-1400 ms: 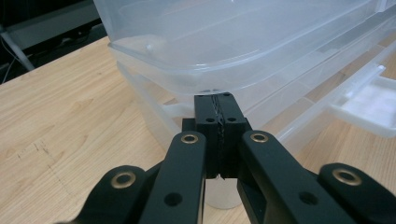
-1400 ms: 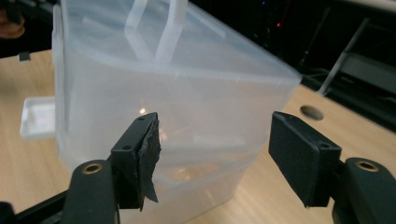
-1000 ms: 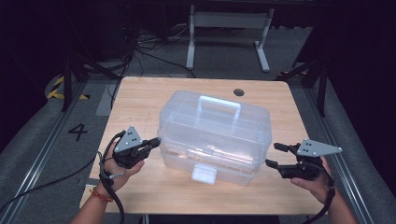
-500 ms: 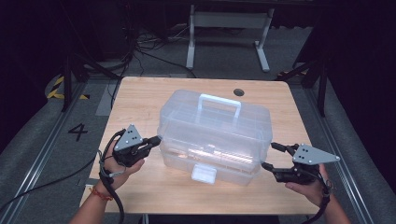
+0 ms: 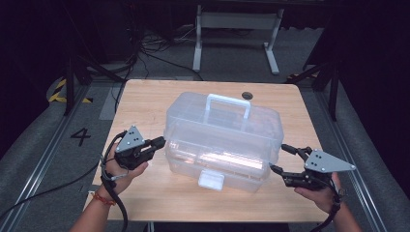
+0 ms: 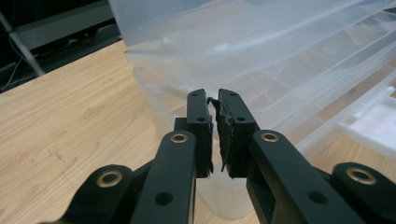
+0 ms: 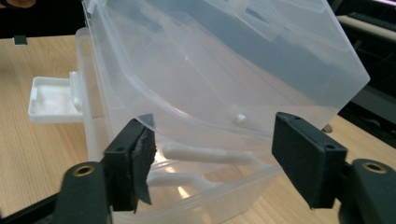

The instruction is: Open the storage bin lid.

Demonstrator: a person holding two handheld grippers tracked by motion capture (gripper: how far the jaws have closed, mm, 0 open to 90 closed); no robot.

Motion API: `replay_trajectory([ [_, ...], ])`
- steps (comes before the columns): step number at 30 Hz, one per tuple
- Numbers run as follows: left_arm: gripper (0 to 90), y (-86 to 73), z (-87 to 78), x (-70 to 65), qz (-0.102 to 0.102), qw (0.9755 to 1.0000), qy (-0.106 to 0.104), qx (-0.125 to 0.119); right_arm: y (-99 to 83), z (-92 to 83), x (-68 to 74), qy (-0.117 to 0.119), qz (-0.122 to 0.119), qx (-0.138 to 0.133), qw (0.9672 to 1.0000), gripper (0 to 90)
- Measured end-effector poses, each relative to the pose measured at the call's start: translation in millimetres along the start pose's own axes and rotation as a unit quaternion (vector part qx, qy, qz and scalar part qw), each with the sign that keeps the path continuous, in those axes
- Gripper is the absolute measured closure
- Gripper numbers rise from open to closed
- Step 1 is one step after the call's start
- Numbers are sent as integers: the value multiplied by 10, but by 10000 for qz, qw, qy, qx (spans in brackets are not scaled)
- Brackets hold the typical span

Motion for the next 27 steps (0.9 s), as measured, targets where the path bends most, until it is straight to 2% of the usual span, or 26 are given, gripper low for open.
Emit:
replay_trajectory([
  [6,824,-130,8,62,-91,9998,23,159,50,4,22,-59,-104,-60,9999,337],
  [12,809,-256,59,72,-158,9995,-10,273,115,-3,37,-197,-242,-176,9994,411],
  [18,798,-309,85,61,-218,9991,-85,343,177,-37,-8,-404,-218,-319,9984,499],
  [27,786,-413,252,-22,-250,9975,-324,568,204,-68,-63,-658,-231,-499,9963,612],
])
Point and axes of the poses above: each handheld gripper's, and its own axes: z roughly forward along the jaws, y roughly out of its top, x roughly to its left, the point moved 7 cm from there along z, roughly forward along the jaws, and after that the axes turned 15 degrees about z, right-handed, at the moved point
